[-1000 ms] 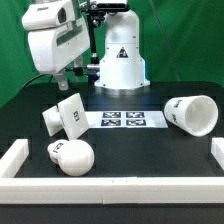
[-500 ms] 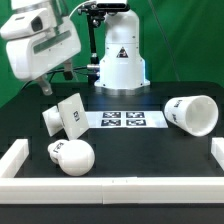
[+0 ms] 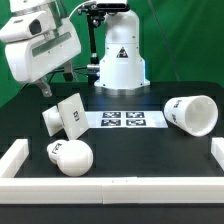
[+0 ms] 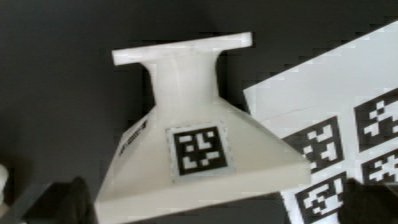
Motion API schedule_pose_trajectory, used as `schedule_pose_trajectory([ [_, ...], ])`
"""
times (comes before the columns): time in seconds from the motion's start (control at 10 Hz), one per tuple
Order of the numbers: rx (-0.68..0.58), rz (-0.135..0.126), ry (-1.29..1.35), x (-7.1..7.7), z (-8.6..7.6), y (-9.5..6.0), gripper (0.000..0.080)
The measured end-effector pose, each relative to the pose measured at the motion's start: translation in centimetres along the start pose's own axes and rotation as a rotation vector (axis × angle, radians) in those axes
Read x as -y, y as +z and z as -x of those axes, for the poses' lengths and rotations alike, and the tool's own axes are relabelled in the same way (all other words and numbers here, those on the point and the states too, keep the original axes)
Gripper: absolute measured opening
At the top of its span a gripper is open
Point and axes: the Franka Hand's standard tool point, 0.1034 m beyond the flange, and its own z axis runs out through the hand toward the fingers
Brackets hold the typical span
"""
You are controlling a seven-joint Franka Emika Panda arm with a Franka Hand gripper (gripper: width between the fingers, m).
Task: Assemble lamp
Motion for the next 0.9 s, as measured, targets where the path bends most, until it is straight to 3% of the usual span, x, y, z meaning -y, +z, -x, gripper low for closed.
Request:
schedule_pose_trajectory([
  [0.3,0.000,-0.039,0.025,-0.2,1.4,2.3,0.0700],
  [0.9,0.010,-0.087,0.033,-1.0,1.4,6.1,0.0700],
])
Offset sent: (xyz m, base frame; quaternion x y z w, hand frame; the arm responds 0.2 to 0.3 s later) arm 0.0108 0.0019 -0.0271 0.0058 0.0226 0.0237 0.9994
